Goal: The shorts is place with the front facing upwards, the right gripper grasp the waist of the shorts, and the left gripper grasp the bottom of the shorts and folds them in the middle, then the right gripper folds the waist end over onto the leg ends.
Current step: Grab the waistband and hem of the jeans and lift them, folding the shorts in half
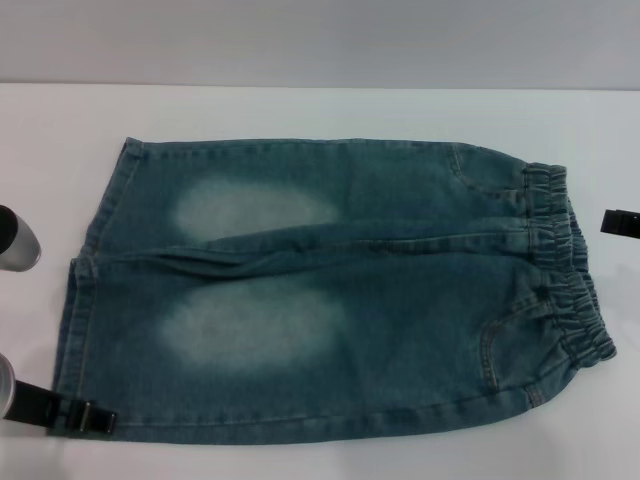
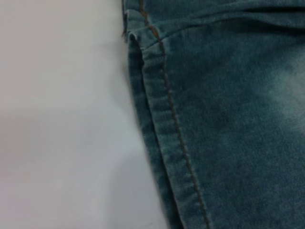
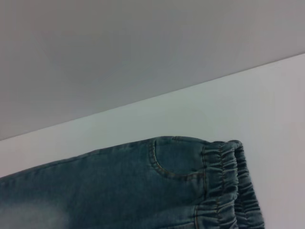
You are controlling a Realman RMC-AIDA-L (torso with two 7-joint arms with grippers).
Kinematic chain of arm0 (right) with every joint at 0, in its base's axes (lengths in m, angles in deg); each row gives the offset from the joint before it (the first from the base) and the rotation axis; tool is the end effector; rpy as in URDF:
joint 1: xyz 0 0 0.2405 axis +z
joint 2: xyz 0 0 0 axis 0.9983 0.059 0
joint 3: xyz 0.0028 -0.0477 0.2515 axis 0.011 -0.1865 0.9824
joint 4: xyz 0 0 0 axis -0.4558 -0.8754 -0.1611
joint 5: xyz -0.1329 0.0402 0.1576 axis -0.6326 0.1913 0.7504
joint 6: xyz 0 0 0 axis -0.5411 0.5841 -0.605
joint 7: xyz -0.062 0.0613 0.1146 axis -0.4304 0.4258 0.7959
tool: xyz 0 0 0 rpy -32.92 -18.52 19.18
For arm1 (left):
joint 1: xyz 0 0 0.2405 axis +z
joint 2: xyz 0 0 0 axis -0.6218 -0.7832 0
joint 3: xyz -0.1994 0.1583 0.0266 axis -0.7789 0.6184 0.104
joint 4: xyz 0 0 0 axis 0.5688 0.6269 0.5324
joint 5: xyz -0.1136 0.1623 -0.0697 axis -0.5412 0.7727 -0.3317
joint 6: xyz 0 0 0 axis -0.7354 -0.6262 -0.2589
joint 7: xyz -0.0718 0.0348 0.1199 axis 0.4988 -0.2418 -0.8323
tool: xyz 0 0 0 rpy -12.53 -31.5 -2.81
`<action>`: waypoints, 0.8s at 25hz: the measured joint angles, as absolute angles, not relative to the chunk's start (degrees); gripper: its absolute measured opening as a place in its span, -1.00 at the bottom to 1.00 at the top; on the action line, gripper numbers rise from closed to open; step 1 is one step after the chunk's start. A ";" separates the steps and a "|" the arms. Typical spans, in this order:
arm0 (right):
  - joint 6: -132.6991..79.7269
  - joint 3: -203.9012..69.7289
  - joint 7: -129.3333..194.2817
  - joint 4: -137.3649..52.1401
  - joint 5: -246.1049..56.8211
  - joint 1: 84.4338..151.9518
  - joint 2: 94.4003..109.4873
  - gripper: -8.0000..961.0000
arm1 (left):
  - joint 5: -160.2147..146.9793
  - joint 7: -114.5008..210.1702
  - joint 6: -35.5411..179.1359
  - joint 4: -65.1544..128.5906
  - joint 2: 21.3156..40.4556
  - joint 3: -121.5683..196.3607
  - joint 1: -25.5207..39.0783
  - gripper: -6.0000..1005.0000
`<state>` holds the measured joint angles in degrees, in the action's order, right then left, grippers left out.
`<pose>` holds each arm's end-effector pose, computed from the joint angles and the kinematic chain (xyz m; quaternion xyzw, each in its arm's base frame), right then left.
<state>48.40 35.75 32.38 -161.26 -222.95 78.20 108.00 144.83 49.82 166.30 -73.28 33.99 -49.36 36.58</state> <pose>0.2227 0.2632 0.0800 -0.7050 0.5797 0.1141 0.3923 -0.2558 0.2442 0.0139 -0.7437 -0.5527 0.1991 0.3191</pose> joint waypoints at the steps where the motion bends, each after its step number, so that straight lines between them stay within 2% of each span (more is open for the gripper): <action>1: 48.44 35.83 32.36 -161.26 -222.95 78.22 107.98 0.48 | 144.77 49.81 166.50 -73.15 33.99 -49.35 36.35 0.45; 7: 48.68 36.13 31.67 -161.12 -222.81 78.18 108.04 0.48 | 143.91 49.33 167.38 -72.04 33.93 -49.65 35.67 0.40; 8: 48.69 36.16 31.66 -161.07 -222.79 78.19 108.05 0.48 | 143.92 49.31 167.59 -72.18 33.93 -49.65 35.64 -0.02; 20: 50.81 36.58 31.59 -161.00 -222.25 78.06 108.06 0.44 | 143.91 48.82 168.47 -74.33 33.82 -49.57 35.52 -0.62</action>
